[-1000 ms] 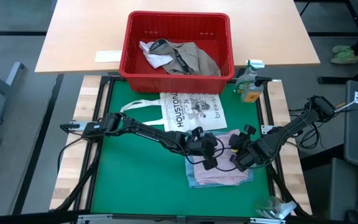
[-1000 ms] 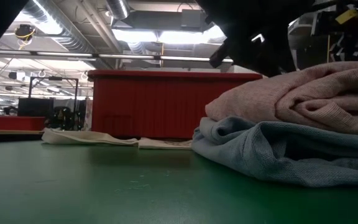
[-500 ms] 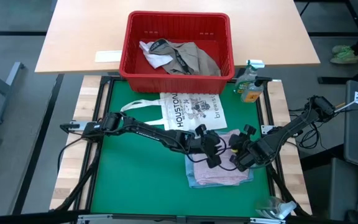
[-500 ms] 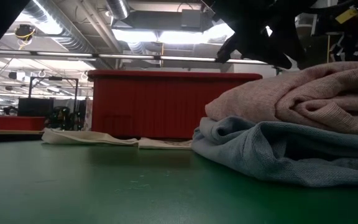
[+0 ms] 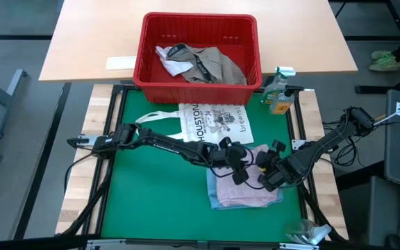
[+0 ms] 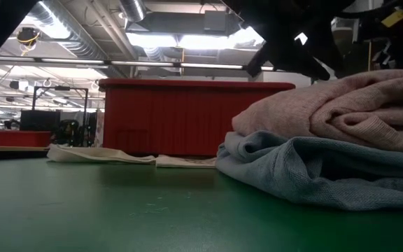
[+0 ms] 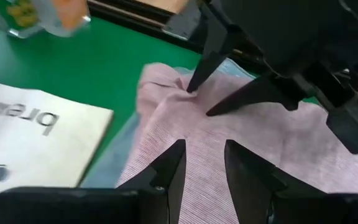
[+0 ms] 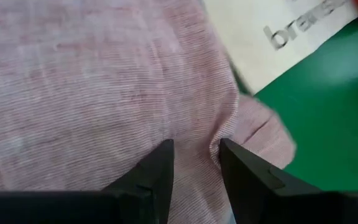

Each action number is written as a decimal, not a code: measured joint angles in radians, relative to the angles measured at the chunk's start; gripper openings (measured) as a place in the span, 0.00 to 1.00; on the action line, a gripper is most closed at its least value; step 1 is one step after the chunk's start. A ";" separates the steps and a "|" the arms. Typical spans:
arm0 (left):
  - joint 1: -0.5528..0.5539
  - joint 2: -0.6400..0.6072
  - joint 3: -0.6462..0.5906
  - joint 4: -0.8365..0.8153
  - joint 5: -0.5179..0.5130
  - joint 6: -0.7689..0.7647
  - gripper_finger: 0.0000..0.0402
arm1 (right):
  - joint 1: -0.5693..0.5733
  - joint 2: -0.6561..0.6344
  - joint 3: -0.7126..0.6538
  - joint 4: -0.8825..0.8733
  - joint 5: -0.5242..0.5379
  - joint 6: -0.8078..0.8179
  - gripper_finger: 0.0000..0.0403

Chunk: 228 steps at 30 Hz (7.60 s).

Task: Fold Laundry from Bin
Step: Fold the white underwear from the red laundry basket

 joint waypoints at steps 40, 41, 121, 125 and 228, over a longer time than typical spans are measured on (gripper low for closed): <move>0.598 -0.150 0.434 -0.481 -0.226 0.492 0.26 | -0.070 0.000 0.000 0.031 -0.002 0.129 0.33; 0.629 -0.150 0.433 -0.484 -0.217 0.491 0.26 | -0.086 0.000 0.000 0.031 -0.003 0.127 0.33; 1.078 -0.014 -0.335 0.017 0.319 0.162 0.09 | -0.282 0.000 0.000 0.164 -0.134 0.121 0.33; 1.072 -0.015 -0.336 0.054 0.322 0.027 0.01 | -0.282 0.000 0.000 0.164 -0.134 0.121 0.33; 1.108 0.147 -0.039 -0.115 0.463 0.122 0.02 | -0.321 0.000 0.000 0.188 -0.152 0.015 0.33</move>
